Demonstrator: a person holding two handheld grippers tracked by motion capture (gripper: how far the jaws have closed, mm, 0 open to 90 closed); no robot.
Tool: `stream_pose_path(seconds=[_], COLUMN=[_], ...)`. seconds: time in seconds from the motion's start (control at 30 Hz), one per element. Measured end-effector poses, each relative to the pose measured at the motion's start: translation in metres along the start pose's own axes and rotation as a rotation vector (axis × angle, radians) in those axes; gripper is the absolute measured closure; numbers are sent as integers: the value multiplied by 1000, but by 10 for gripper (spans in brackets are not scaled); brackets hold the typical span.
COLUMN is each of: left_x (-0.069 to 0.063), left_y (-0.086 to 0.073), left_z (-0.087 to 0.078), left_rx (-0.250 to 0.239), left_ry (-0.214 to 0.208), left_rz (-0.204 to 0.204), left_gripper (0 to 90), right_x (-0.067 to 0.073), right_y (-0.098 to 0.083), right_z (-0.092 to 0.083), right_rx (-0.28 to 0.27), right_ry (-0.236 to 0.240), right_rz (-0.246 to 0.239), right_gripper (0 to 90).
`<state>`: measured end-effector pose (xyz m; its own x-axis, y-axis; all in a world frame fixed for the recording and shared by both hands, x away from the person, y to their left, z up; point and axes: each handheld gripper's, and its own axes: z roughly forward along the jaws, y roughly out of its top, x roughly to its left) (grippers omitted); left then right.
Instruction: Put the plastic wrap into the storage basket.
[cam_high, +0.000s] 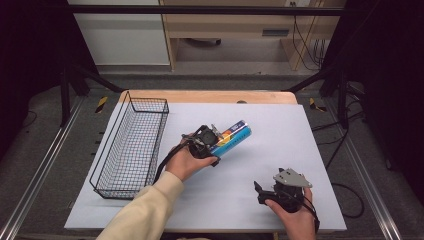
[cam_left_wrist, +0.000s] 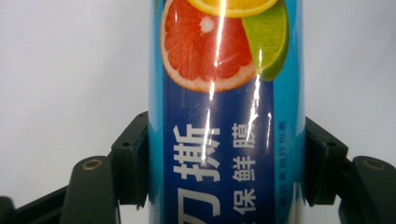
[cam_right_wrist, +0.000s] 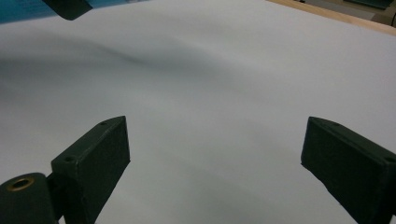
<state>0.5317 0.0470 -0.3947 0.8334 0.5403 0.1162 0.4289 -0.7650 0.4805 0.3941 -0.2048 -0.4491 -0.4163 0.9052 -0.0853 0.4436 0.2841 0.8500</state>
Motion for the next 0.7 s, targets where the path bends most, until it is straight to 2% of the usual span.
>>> stream_pose_path(seconds=[0.2,0.47,0.7], left_x=[-2,-6,0], left_y=[2,3,-1], left_z=[-16,-34,-47], left_rx=[-13,-26,-45], left_ry=[48,79,104], left_rz=[7,-2,-23], left_gripper=[320,320,320], right_x=[-1,-1,-1], right_y=[0,1,1], right_z=[0,-2,-2], right_rx=[-3,-15,-17], right_ry=[10,21,26], right_rz=[9,8,11], right_gripper=[83,84,84])
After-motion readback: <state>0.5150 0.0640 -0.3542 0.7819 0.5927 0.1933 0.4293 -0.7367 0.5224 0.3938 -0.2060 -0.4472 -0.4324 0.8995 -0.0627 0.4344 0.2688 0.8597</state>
